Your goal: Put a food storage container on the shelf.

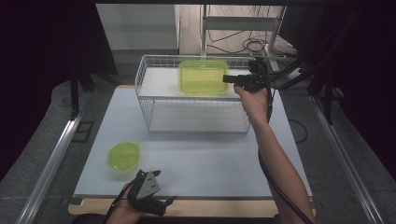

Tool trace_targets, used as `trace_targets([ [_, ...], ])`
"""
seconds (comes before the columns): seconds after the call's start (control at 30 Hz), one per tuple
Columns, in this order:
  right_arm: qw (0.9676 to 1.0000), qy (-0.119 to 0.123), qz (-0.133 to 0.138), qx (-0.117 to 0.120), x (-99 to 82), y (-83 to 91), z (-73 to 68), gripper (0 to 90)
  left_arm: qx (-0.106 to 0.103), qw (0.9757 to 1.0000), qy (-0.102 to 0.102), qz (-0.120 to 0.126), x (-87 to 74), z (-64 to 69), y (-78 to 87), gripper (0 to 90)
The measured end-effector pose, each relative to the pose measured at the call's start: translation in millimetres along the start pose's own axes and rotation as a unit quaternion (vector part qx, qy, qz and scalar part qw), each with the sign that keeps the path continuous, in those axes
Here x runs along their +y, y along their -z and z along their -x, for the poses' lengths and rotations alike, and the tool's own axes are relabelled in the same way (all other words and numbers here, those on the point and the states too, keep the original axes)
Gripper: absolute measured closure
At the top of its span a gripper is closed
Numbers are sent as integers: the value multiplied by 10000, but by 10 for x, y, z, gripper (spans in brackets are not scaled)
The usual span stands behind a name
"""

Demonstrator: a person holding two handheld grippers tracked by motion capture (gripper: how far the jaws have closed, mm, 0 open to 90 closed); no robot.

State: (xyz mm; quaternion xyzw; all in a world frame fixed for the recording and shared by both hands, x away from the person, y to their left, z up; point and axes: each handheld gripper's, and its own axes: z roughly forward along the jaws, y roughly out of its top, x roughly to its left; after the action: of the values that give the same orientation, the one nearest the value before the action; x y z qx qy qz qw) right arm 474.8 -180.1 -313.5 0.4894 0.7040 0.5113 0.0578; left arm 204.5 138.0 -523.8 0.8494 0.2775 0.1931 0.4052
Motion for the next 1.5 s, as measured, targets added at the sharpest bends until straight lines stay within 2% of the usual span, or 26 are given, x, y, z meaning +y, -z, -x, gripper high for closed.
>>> trace_targets([
  [0.2,9999,47,-13,-155,-12,-32,-3,694,6,10000,-33,-21,-1,5,-1,41],
  [0.27,9995,155,-33,-279,-9,-42,-11,675,4,10000,-43,-31,-2,7,-3,41],
  [0.53,9993,150,1,-332,-15,-89,-5,627,-3,10000,-83,-53,-3,14,-6,41],
  [0.57,9992,149,17,-367,-16,-93,-5,598,-1,10000,-84,-51,-3,14,-6,41],
  [0.63,9986,241,18,-479,-13,-96,-15,581,-2,10000,-85,-50,-3,13,-5,41],
  [0.77,9982,298,-21,-521,-4,-98,-33,569,-1,9999,-93,-56,-3,15,-5,41],
  [0.93,9982,354,57,-490,6,-80,-43,492,1,10000,-88,-46,1,5,7,41],
  [1.03,9979,446,103,-455,9,-48,-60,442,-7,10000,-6,7,2,-8,17,41],
  [1.13,9976,593,101,-354,-12,-13,-89,385,-54,9999,92,84,2,-33,36,44],
  [1.23,9964,764,68,-356,-57,10,-126,332,-28,9998,153,128,-4,-61,52,44],
  [1.37,9946,972,99,-347,-135,53,-150,291,-23,9991,323,274,-12,-97,72,51],
  [1.5,9930,1132,113,-305,-226,116,-174,267,3,9986,357,391,-16,-124,94,54],
])
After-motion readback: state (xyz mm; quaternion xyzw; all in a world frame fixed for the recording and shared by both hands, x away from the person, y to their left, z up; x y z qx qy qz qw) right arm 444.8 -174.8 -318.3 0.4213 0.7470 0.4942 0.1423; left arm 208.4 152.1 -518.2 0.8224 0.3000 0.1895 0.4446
